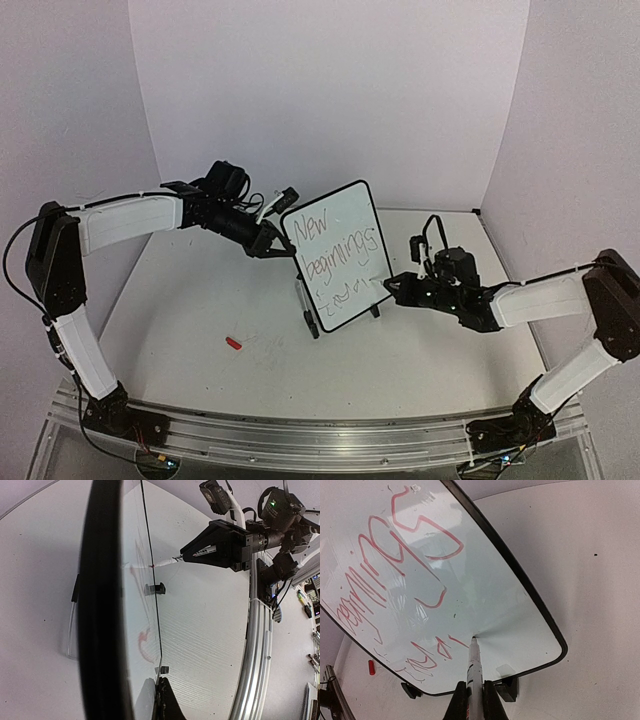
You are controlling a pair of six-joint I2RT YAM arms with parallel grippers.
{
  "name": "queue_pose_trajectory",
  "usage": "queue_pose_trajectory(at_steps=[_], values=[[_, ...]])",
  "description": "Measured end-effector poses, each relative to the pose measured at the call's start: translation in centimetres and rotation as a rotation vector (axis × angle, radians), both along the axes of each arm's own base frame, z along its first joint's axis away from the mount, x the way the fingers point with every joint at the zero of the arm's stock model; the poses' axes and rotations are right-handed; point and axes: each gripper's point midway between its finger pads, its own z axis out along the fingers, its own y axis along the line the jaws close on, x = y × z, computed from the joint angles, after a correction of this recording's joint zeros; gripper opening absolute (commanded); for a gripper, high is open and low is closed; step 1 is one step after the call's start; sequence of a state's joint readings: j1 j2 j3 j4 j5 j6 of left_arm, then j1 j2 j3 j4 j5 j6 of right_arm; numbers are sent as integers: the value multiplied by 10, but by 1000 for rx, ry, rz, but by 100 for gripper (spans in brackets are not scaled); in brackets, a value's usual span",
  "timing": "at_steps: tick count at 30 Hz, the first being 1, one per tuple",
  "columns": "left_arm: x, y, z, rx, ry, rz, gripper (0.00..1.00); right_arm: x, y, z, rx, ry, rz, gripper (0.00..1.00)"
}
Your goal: Write a sentence on the whiteboard
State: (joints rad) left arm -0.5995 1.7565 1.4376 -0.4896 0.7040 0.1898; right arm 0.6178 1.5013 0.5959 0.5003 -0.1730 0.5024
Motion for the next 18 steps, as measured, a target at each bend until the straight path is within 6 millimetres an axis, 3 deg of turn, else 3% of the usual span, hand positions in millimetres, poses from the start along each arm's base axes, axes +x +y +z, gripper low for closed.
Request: queue_pose_trajectory(at_steps=[18], values=[[-1,1,-1,3,8,2,0,-12,2,-29,5,85,28,0]])
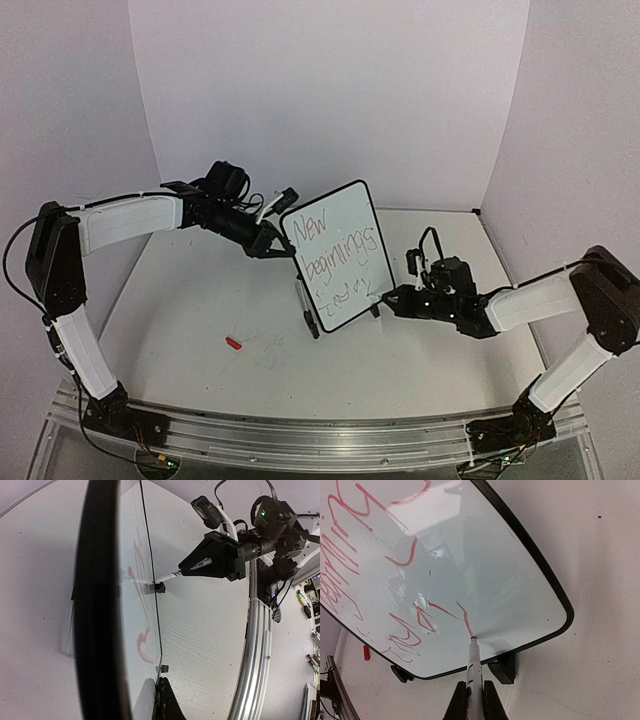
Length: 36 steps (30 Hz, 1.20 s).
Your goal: Write a sentence on the whiteboard
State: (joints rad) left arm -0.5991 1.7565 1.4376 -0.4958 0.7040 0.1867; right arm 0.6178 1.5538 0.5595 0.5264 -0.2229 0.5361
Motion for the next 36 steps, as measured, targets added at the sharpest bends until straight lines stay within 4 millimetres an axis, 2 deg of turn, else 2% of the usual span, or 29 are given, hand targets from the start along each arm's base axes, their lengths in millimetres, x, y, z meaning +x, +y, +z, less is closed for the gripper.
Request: queue_pose_trajectory(at_steps=[5,10,18,25,30,36], values=[[0,0,0,1,1,0,0,-3,1,-5,8,21,9,0],[0,0,0,0,1,-1,0,-6,3,0,26,23,22,0],[0,0,0,0,1,-1,0,-4,-3,54,89,-96,-6,0],[0,0,0,0,1,-1,0,11,-5,71,68,-154,-50,0],[0,0,0,0,1,-1,0,21,-3,73,46,-174,-63,0],[0,0,0,0,1,-1,0,26,-2,65,17,-168,-70,0]])
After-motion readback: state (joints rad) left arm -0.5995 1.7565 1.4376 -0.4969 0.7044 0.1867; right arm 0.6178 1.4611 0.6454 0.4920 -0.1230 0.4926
